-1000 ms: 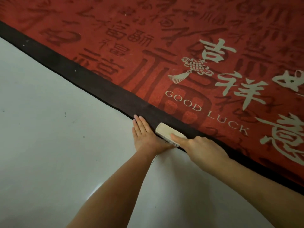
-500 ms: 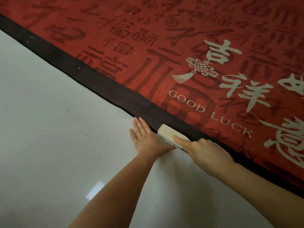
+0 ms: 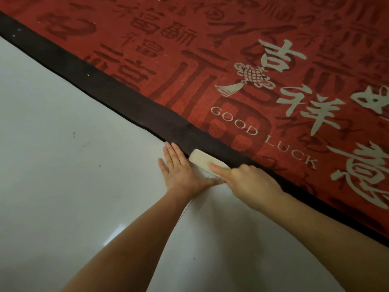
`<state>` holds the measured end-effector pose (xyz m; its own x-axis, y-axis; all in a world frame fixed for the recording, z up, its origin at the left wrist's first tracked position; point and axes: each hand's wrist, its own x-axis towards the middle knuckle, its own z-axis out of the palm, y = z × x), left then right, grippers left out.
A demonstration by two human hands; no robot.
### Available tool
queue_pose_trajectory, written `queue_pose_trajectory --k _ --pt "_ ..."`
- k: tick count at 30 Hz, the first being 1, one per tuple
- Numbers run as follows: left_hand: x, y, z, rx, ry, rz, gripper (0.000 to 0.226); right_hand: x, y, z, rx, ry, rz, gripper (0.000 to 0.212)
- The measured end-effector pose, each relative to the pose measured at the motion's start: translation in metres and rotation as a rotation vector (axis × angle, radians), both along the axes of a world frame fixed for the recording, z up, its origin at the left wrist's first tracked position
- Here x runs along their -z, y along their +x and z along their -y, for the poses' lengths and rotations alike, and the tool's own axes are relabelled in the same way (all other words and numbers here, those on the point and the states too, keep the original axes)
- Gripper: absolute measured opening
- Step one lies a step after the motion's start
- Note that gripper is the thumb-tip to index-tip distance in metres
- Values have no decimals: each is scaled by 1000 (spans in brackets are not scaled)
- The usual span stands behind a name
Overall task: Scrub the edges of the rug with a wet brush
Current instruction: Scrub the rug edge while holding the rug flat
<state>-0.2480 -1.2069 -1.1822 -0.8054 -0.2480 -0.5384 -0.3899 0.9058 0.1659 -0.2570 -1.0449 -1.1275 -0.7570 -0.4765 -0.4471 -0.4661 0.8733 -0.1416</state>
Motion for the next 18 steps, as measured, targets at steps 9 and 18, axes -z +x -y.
queue_pose_trajectory --k 9,18 --pt "4 3 -1 -63 95 -109 159 11 11 -28 73 -75 26 59" --pt "0 -11 10 -84 87 -134 158 24 -49 52 11 -165 -114 53"
